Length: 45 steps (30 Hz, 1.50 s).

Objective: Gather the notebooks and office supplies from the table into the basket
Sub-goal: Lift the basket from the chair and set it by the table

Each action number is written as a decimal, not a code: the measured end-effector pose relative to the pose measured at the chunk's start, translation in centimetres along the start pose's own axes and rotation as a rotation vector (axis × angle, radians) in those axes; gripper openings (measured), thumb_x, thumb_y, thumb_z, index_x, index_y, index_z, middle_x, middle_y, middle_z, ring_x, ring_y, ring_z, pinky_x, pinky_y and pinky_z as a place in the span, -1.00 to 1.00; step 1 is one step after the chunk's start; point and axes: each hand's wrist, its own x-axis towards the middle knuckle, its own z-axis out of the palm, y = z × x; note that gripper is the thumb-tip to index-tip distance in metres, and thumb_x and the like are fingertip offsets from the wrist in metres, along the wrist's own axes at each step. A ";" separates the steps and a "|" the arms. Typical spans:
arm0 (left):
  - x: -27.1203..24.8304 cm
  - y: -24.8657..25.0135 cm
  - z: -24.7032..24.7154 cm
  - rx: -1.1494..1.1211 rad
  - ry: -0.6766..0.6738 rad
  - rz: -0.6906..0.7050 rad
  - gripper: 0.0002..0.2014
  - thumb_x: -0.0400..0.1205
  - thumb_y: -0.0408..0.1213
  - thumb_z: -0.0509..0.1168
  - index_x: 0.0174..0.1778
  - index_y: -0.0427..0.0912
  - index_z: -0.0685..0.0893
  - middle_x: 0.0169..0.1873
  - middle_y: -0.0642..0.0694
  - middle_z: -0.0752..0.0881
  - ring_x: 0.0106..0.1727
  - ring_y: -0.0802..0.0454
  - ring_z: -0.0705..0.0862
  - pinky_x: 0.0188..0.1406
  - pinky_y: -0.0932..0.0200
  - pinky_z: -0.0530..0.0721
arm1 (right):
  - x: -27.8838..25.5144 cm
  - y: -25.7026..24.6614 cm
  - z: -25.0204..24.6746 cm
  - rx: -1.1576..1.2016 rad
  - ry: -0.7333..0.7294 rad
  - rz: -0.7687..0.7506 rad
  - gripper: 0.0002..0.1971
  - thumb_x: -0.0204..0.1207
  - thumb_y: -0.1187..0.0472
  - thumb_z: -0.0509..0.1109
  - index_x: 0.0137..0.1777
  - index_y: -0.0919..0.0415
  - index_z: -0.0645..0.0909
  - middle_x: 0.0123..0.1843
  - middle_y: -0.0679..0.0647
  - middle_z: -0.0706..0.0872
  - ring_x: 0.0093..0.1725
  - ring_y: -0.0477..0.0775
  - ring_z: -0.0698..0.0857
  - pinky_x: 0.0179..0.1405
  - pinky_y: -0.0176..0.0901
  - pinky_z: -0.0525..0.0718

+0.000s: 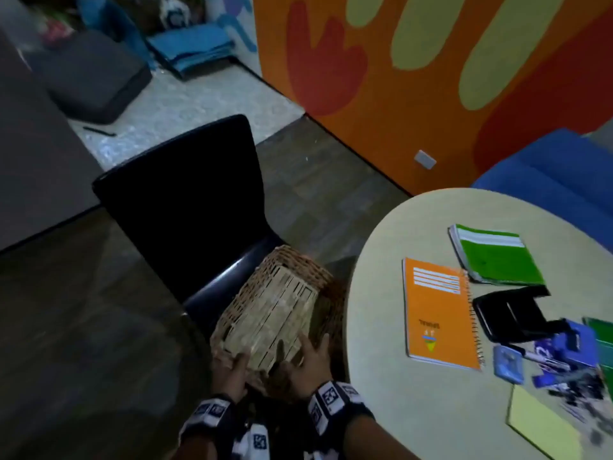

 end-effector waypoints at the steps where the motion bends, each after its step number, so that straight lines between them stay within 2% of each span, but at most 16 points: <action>1: 1.5 -1.0 0.0 0.009 0.042 -0.009 -0.16 0.46 0.04 0.38 0.61 -0.12 0.19 0.48 -0.20 0.44 0.31 -0.27 0.57 0.30 -0.23 0.62 | 0.8 0.2 0.3 -0.032 -0.007 0.050 -0.31 0.54 -0.03 0.34 0.63 -0.17 0.12 0.71 0.24 -0.21 0.65 0.36 0.16 0.56 0.01 0.35; 6: 2.6 -1.2 -0.5 0.201 0.124 -0.029 -0.28 0.59 -0.13 0.25 0.64 -0.20 0.14 0.58 -0.27 0.34 0.51 -0.33 0.43 0.52 -0.22 0.41 | 2.2 2.1 0.7 -0.067 -0.074 0.190 -0.31 0.57 0.05 0.28 0.66 -0.10 0.07 0.72 0.23 -0.11 0.56 0.33 0.39 0.48 -0.03 0.46; 10: 1.6 -0.5 -2.1 0.198 0.059 0.013 -0.41 0.61 -0.21 0.27 0.58 -0.13 0.28 0.40 -0.30 0.55 0.23 -0.37 0.65 0.19 -0.27 0.69 | 1.4 2.4 1.1 -0.112 -0.065 0.057 -0.34 0.60 0.29 0.24 0.66 0.00 0.11 0.70 0.21 0.00 0.58 0.32 0.33 0.49 0.01 0.40; 12: 1.1 0.1 -4.0 0.349 0.075 0.173 -0.51 0.61 -0.27 0.29 0.46 -0.26 0.41 0.31 -0.40 0.60 0.18 -0.42 0.66 0.17 -0.31 0.68 | 0.8 2.3 1.0 -0.133 0.020 -0.050 -0.36 0.57 0.30 0.28 0.63 0.12 0.18 0.66 0.19 0.13 0.55 0.28 0.36 0.44 -0.07 0.41; 15: -1.7 1.4 -6.9 0.506 0.181 0.493 -0.65 0.58 -0.32 0.21 0.12 -0.54 0.68 0.07 -0.57 0.69 0.07 -0.51 0.71 0.09 -0.30 0.71 | -1.2 1.7 0.4 -0.164 0.076 -0.271 -0.48 0.53 0.25 0.35 0.50 0.17 0.40 0.68 0.09 0.04 0.54 0.19 0.40 0.51 -0.24 0.30; 18: -3.4 2.8 -11.5 0.655 0.135 0.511 -0.58 0.52 -0.23 0.27 0.10 -0.55 0.71 0.17 -0.61 0.64 0.17 -0.54 0.65 0.26 -0.14 0.64 | -4.8 1.1 -1.1 -0.221 0.101 -0.596 -0.57 0.56 0.01 0.28 0.41 0.05 0.47 0.64 0.04 0.20 0.49 0.09 0.48 0.56 -0.23 0.34; 20: -3.0 3.6 -14.3 0.624 0.129 0.530 -0.67 0.61 -0.31 0.29 0.21 -0.44 0.67 0.21 -0.50 0.65 0.25 -0.48 0.64 0.12 0.32 0.67 | -7.6 0.9 -2.9 -0.249 0.083 -0.745 -0.60 0.60 -0.04 0.21 0.39 0.07 0.50 0.52 0.06 0.43 0.39 0.08 0.55 0.46 -0.13 0.51; 23: -3.9 5.6 -16.6 0.521 0.039 0.565 -0.80 0.65 -0.09 0.28 0.16 0.01 0.62 0.12 -0.16 0.67 0.26 -0.19 0.64 0.14 0.03 0.65 | -12.4 1.1 -6.6 -0.338 0.217 -0.927 -0.67 0.61 0.03 0.25 0.31 0.11 0.58 0.31 0.05 0.65 0.18 0.05 0.65 0.15 -0.15 0.68; 25: -6.2 7.9 -15.6 0.446 0.017 0.581 -0.83 0.68 -0.09 0.22 0.11 -0.04 0.59 0.01 -0.18 0.67 0.10 -0.18 0.65 0.02 0.06 0.69 | -15.3 2.7 -9.2 -0.368 0.388 -0.988 -0.70 0.57 0.05 0.33 0.24 0.12 0.64 0.27 0.08 0.70 0.10 0.08 0.66 0.03 -0.14 0.66; 26: -8.4 9.4 -14.1 0.424 -0.038 0.568 -0.79 0.68 -0.05 0.23 0.08 -0.09 0.58 0.00 -0.17 0.69 0.06 -0.15 0.66 0.00 0.13 0.71 | -16.6 4.0 -10.4 -0.380 0.490 -0.982 -0.70 0.54 0.03 0.35 0.20 0.12 0.67 0.27 0.10 0.70 0.09 0.11 0.66 0.01 -0.11 0.65; 30: -14.2 11.9 -6.0 0.551 -0.290 0.610 -0.80 0.63 -0.13 0.29 -0.07 -0.16 0.74 -0.12 -0.11 0.80 -0.02 -0.08 0.72 0.23 -0.16 0.61 | -21.3 11.8 -13.6 -0.268 0.819 -0.698 -0.62 0.47 -0.03 0.37 0.27 0.05 0.60 0.44 0.16 0.52 0.36 0.23 0.51 0.29 0.10 0.49; 33: -19.5 12.2 1.7 0.674 -0.507 0.666 -0.81 0.67 -0.26 0.26 -0.17 -0.18 0.76 -0.21 -0.04 0.80 -0.12 0.03 0.70 -0.01 0.14 0.59 | -24.7 18.6 -14.3 -0.017 0.933 -0.365 -0.42 0.48 -0.09 0.33 0.51 -0.05 0.36 0.61 0.13 0.29 0.60 0.17 0.28 0.49 0.02 0.32; 38: -22.3 9.1 12.4 0.912 -0.743 0.709 -0.69 0.55 -0.08 0.30 -0.19 -0.31 0.74 -0.25 -0.13 0.80 -0.20 0.03 0.68 -0.09 0.10 0.61 | -28.8 26.5 -12.8 0.508 0.774 -0.139 -0.30 0.55 0.05 0.33 0.45 -0.64 0.04 0.52 -0.50 0.35 0.41 -0.53 0.40 0.18 -0.72 0.39; 41: -21.7 6.7 16.5 1.097 -0.746 0.732 -0.65 0.64 -0.05 0.25 -0.28 -0.28 0.67 -0.34 -0.19 0.69 -0.30 -0.03 0.61 -0.26 0.14 0.49 | -29.9 29.6 -11.1 0.502 0.747 -0.018 -0.24 0.61 0.19 0.30 0.35 -0.75 0.01 0.49 -0.35 0.44 0.33 -0.27 0.55 0.09 -0.66 0.44; 43: -21.2 5.7 18.0 1.146 -0.729 0.751 -0.55 0.60 0.10 0.24 -0.26 -0.27 0.67 -0.33 -0.25 0.73 -0.32 -0.05 0.63 -0.27 0.14 0.49 | -30.3 31.2 -10.2 0.496 0.749 -0.006 -0.26 0.63 0.17 0.25 0.30 -0.81 0.00 0.42 -0.63 0.36 0.37 -0.25 0.51 0.21 -0.46 0.47; 45: -20.8 5.2 18.7 1.196 -0.682 0.797 -0.53 0.60 0.15 0.24 -0.22 -0.25 0.71 -0.25 -0.30 0.78 -0.28 -0.09 0.66 -0.27 0.15 0.49 | -30.4 32.1 -9.7 0.489 0.742 -0.013 -0.31 0.65 0.13 0.18 0.31 -0.80 0.00 0.30 -0.89 0.24 0.35 -0.49 0.45 0.36 -0.27 0.44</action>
